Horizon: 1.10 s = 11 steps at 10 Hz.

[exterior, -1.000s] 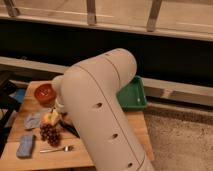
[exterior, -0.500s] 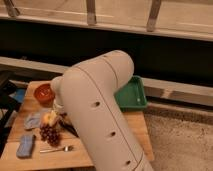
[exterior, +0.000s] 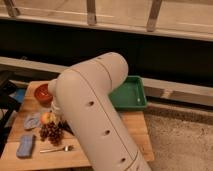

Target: Place brush in red bowl

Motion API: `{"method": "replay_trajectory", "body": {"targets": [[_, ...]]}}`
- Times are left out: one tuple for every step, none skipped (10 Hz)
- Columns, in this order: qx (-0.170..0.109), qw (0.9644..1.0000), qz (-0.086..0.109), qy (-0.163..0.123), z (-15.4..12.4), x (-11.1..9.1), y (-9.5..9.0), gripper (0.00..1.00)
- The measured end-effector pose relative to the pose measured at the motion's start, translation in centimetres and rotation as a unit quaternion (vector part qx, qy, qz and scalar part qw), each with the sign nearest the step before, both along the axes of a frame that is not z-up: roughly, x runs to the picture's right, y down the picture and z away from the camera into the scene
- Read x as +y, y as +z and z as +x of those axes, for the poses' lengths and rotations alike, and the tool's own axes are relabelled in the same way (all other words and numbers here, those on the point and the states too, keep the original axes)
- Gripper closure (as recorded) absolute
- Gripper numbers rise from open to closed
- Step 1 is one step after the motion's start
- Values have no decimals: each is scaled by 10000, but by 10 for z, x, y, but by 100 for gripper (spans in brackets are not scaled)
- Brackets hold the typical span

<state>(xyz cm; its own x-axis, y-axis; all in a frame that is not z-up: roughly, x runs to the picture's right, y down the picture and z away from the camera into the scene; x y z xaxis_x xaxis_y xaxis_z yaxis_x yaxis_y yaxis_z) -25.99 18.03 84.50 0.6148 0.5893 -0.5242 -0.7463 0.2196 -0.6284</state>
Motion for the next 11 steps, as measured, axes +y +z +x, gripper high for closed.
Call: {"method": "replay_trajectory", "body": {"targets": [[7, 10000, 20, 21, 1, -1, 0, 87], [16, 10000, 59, 57, 1, -2, 0, 87], [-8, 9999, 134, 102, 3, -7, -3, 87], [-18, 9997, 213, 155, 4, -14, -8, 87], [-30, 9994, 280, 203, 6, -22, -14, 87], [-75, 9988, 399, 274, 7, -37, -23, 87], [-132, 9980, 510, 339, 9, -50, -30, 87], [-210, 9971, 609, 393, 11, -60, -35, 87], [-325, 9957, 720, 482, 13, -71, -38, 87], [-487, 9936, 828, 596, 15, -81, -39, 87], [-615, 9917, 910, 673, 16, -89, -40, 87]]}}
